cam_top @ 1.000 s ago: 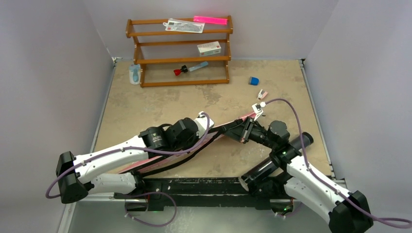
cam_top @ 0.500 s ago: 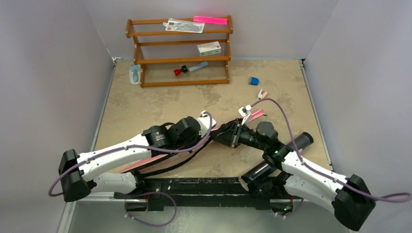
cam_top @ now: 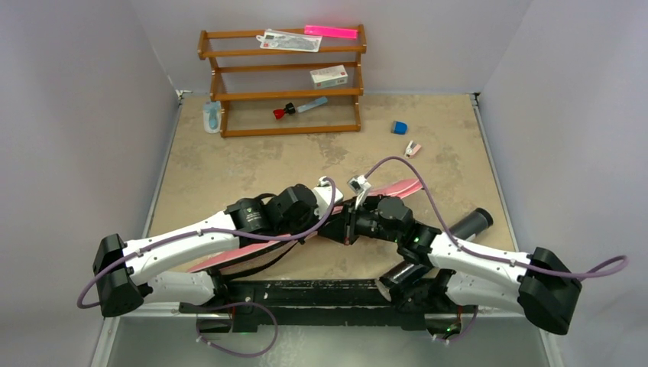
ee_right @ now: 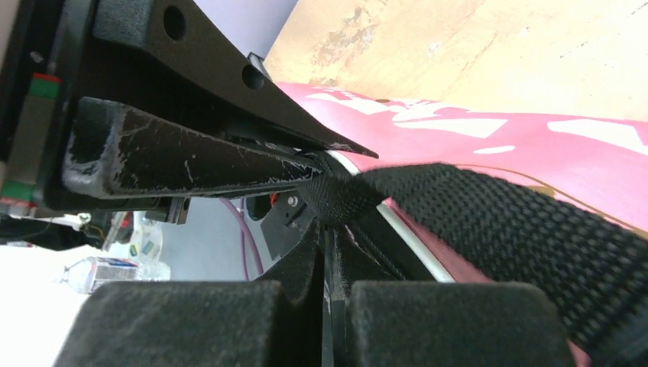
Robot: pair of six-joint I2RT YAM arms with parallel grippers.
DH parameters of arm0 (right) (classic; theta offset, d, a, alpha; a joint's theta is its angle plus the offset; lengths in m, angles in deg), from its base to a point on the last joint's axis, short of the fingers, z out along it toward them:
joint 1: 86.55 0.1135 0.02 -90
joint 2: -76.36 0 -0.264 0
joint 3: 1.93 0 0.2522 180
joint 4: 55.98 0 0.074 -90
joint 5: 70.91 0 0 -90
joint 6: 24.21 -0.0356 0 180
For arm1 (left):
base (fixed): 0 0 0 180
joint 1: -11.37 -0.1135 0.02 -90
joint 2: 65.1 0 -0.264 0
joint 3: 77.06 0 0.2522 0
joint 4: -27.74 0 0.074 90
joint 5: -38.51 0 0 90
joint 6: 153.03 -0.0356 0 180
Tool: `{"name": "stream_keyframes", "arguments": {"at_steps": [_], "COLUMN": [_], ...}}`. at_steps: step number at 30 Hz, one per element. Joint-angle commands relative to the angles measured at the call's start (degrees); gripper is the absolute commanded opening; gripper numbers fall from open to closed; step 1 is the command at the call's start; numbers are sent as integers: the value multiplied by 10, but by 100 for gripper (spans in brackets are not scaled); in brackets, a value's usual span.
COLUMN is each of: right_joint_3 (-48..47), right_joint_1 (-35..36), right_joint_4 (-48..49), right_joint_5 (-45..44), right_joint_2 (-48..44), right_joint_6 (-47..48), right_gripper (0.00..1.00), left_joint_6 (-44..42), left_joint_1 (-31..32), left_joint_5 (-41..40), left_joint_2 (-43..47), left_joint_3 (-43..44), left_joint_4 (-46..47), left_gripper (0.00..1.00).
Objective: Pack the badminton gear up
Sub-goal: Zip the racket bag at the center of the board.
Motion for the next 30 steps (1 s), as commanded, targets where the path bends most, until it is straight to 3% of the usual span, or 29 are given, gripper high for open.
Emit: {"name": "stream_keyframes", "arguments": {"at_steps": [1,7,11,15,17,23,30], "right_joint_3": [-31,-66,-68,-80,-95,-136,-155], "right_joint_1": [40,75,75,75,74,58,-12], "right_joint_4": [16,-6,-54,-149,-206,-285,-323], "right_joint_5": [29,10,-45,-114,-164,-216,-171], "right_joint_2": [24,57,22,-32,-50,-60,-72], "right_joint_6": [35,76,95,98,106,120,126], "right_gripper": [0,0,0,0,0,0,0], "left_joint_6": [18,20,26,36,38,41,30], "left_joint_1": [-1,-1,-1,-1,-1,-2,-2], "left_joint_5": [-2,-1,-15,-27,-30,-29,-25], "left_joint_2": [11,17,17,20,28,51,61], "left_joint_3": [29,30,29,26,27,39,34], "left_joint_4": [108,105,96,83,74,33,-49], "left_gripper": [0,0,1,32,41,51,60]}}
